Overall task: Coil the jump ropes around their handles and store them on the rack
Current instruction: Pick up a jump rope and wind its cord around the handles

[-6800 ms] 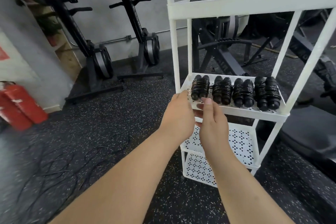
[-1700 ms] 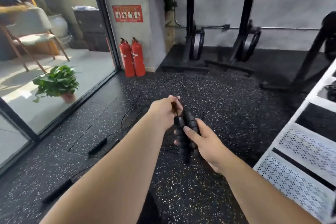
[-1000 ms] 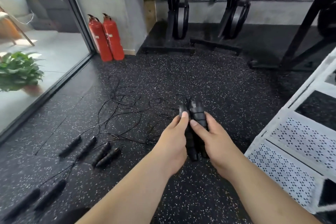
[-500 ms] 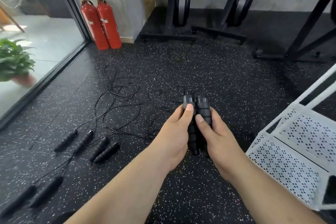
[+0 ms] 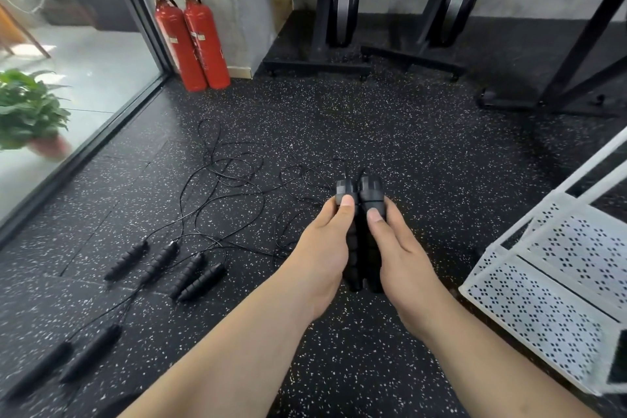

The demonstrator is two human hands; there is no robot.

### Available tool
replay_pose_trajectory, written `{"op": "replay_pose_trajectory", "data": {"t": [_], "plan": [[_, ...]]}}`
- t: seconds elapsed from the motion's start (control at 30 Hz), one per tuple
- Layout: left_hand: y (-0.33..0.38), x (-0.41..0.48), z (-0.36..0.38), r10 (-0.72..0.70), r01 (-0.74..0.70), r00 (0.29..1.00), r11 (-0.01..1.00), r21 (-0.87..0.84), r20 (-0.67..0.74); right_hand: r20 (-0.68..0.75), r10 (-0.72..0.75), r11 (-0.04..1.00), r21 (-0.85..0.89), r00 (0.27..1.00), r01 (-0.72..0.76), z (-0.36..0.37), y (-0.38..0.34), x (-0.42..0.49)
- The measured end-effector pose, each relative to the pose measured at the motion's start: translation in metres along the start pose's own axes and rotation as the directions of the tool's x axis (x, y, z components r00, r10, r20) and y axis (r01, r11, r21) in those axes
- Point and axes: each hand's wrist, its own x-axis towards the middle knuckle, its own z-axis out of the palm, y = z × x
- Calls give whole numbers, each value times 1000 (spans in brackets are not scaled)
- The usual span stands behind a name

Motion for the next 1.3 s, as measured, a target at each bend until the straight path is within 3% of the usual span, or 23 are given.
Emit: {"op": "replay_pose_trajectory", "data": {"t": [0.43,0.6,0.77,0.87,0.97,1.07,1.1,1.17,1.23,1.3], "plan": [[6,0,1,-23,24,999,998,51,-29,-14,25,999,-47,1000,-25,-3,-5,-2],[1,-1,7,2,16,989,993,120,-147,-28,14,995,-94,1000,-16,-1,-2,-1],[-1,-5,9,32,-10,993,982,188,-114,-7,-87,951,-299,996,81,0,4,-1],[1,-6,8,-26,42,995,985,164,-99,27,-172,831,-532,985,160,2,8,-5],[4,-3,3,-11,51,987,966,252,-158,138,-75,771,-620,988,145,-1,4,-5],[9,0,-8,47,37,979,916,400,-197,306,54,809,-572,951,138,-19,-13,2],[12,-1,-11,53,36,982,889,457,-180,313,77,821,-559,947,118,-26,-20,4],[17,-3,-18,81,2,990,816,578,-118,188,48,803,-592,981,74,-38,-31,8],[23,-7,-22,103,-61,995,659,749,-10,88,-69,702,-704,994,110,-47,-33,11],[24,-12,-22,62,-138,990,492,860,123,168,-127,576,-789,978,211,-47,-28,10]]}}
